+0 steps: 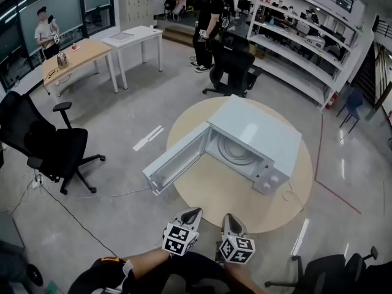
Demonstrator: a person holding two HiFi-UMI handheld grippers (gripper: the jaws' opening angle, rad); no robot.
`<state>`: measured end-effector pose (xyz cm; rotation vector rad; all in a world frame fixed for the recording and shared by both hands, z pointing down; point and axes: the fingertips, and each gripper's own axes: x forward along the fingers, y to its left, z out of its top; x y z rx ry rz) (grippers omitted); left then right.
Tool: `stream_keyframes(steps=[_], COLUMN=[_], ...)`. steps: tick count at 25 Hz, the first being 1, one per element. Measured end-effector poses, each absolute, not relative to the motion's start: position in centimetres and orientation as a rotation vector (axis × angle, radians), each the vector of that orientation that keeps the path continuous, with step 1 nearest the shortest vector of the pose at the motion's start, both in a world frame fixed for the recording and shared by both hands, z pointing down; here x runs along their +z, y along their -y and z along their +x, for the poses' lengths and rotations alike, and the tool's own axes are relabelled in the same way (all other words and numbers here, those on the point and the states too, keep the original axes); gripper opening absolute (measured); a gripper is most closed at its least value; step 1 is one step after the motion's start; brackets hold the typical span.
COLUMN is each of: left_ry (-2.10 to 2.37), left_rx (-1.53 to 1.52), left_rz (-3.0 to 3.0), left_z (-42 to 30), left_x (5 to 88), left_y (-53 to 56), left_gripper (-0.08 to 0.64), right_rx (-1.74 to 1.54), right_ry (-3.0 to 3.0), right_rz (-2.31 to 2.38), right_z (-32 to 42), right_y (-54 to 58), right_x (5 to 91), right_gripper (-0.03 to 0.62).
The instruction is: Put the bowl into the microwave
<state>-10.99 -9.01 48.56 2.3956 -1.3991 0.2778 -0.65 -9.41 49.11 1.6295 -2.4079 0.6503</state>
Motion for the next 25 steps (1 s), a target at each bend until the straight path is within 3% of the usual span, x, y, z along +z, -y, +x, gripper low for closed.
stream_keyframes(steps=[25], left_ry=[1.578], left_rx=[0.263], left_rz=[2.271], left_z=[-11.2], left_x=[47.5], left_y=[-4.9], left_gripper=[0.046], right_rx=[0.671], right_ry=[2.455], right_rz=[1.403], right_z=[-1.7], right_y=[-1.6], right_x=[49.3], right_gripper=[0.018])
